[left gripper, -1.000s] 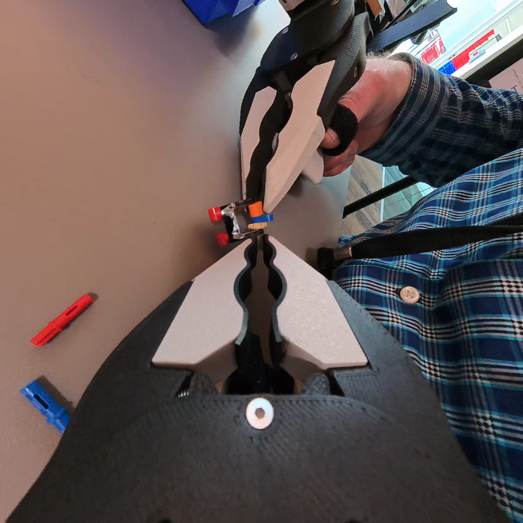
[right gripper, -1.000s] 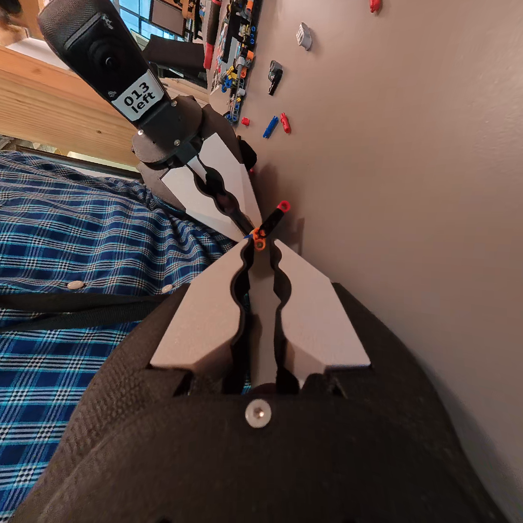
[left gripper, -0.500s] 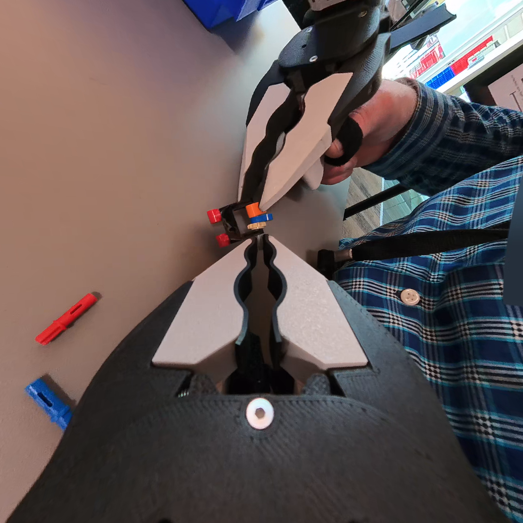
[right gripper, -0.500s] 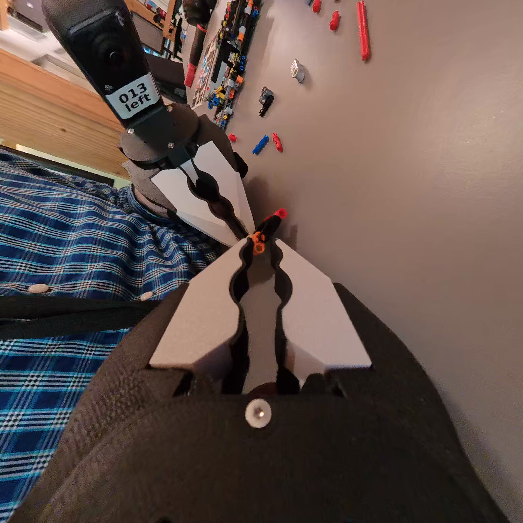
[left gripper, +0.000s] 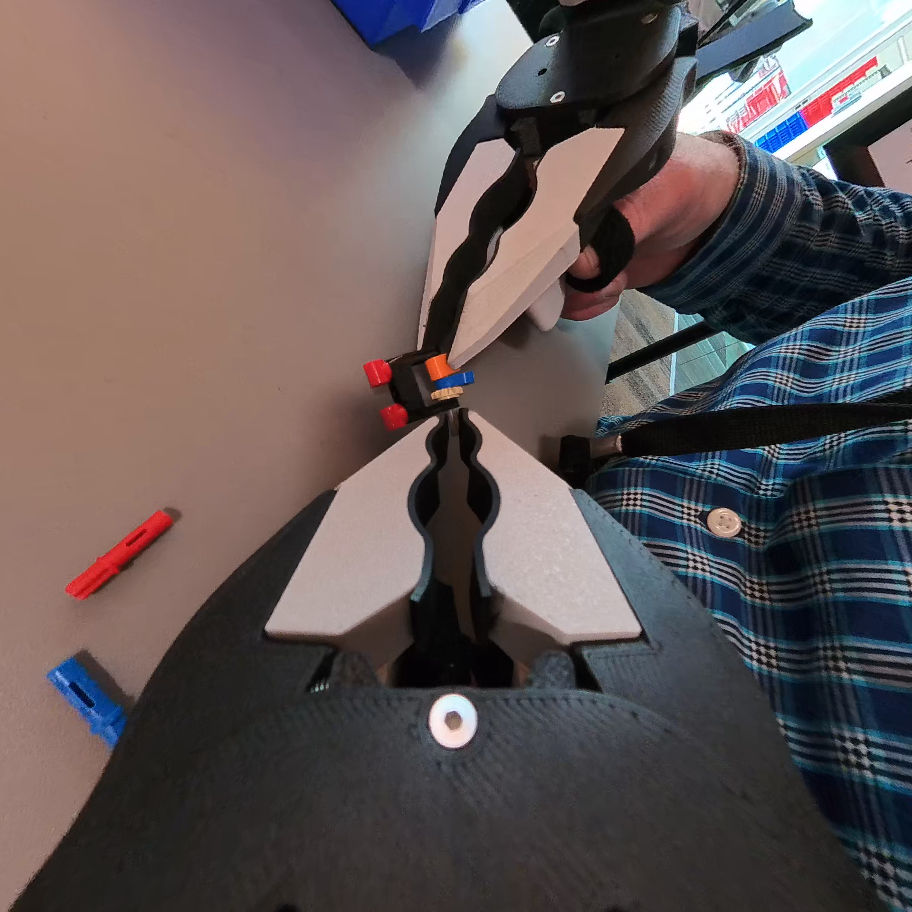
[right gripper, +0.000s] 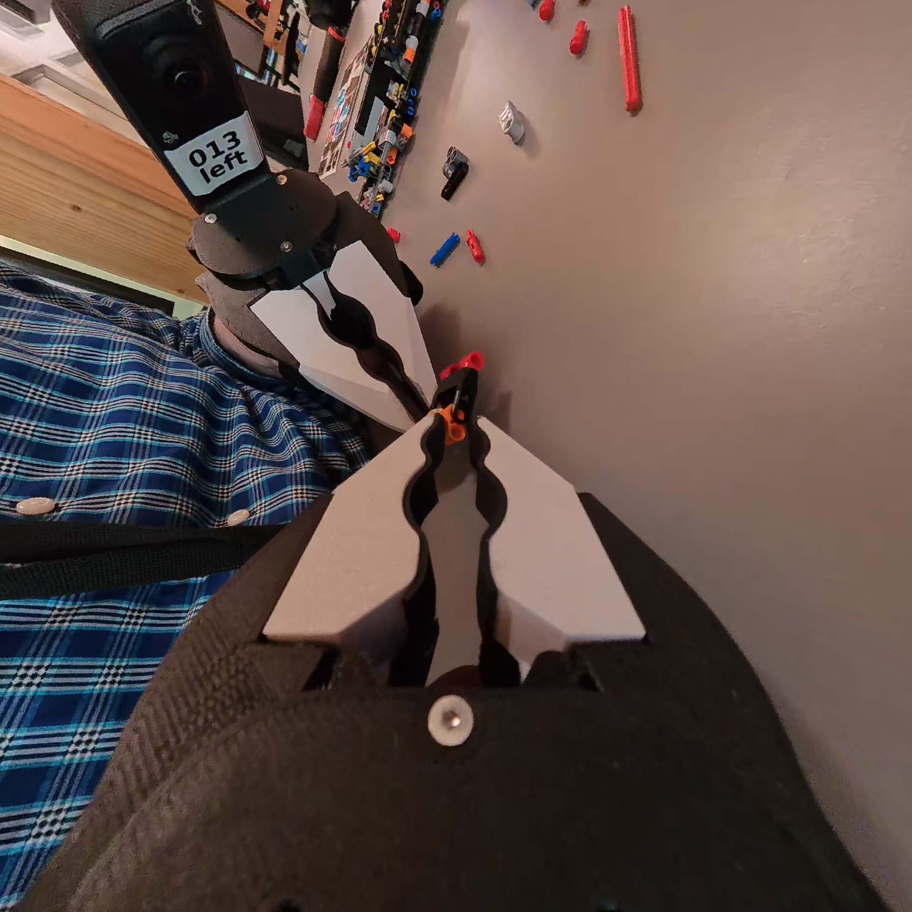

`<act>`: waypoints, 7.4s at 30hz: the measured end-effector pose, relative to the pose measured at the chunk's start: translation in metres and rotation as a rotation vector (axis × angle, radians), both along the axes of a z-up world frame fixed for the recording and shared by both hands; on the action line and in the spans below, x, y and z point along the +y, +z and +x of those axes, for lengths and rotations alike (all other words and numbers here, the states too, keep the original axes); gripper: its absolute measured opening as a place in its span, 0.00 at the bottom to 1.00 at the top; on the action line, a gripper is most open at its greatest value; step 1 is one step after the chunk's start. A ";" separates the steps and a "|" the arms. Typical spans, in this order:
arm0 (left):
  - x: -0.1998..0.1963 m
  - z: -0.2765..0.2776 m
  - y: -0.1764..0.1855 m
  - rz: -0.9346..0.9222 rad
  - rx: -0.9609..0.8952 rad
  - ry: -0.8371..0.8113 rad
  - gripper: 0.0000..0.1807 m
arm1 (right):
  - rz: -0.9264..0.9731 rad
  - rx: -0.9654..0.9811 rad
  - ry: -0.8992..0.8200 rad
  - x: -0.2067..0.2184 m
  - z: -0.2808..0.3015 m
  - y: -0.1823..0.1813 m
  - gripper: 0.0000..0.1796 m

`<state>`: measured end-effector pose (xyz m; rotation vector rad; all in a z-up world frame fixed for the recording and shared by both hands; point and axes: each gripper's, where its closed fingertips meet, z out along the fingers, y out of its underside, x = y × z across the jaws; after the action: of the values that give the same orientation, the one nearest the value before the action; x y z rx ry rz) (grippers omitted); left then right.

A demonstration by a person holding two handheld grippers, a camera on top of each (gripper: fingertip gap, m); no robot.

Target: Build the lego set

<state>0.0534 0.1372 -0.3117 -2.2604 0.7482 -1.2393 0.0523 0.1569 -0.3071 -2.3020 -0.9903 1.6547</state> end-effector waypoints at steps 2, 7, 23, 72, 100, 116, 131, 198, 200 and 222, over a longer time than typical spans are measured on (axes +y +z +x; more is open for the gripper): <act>0.001 0.000 0.000 0.003 0.003 0.003 0.01 | -0.001 0.002 -0.001 0.000 0.001 0.000 0.04; 0.002 -0.001 0.000 0.003 0.001 0.016 0.01 | 0.012 0.001 0.002 -0.001 0.003 0.001 0.05; 0.007 -0.003 0.004 -0.042 -0.051 0.039 0.01 | 0.481 -0.030 0.013 0.004 0.011 0.011 0.15; 0.006 -0.003 -0.001 -0.031 0.009 0.040 0.06 | 0.979 -0.151 0.180 0.001 0.010 -0.006 0.06; 0.009 -0.013 -0.012 0.244 0.288 0.055 0.04 | 0.930 -0.277 0.072 -0.001 0.005 -0.014 0.06; 0.010 -0.016 -0.014 0.311 0.333 0.036 0.02 | 0.919 -0.278 0.041 0.000 0.010 -0.013 0.08; 0.011 -0.017 -0.014 0.289 0.323 0.043 0.01 | 0.993 -0.256 0.081 0.001 0.001 -0.011 0.03; 0.016 -0.020 -0.017 0.349 0.591 -0.028 0.00 | 0.773 -0.224 0.033 0.007 -0.006 -0.009 0.01; 0.017 -0.020 -0.017 0.353 0.593 -0.027 0.00 | 0.771 -0.224 0.033 0.007 -0.006 -0.010 0.01; 0.020 -0.021 -0.018 0.324 0.532 -0.019 0.01 | 0.708 -0.197 0.003 0.014 -0.010 -0.010 0.03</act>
<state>0.0327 0.1576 -0.3296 -2.3158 1.0698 -0.4640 0.0421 0.1708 -0.3168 -1.9735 -1.3433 0.8656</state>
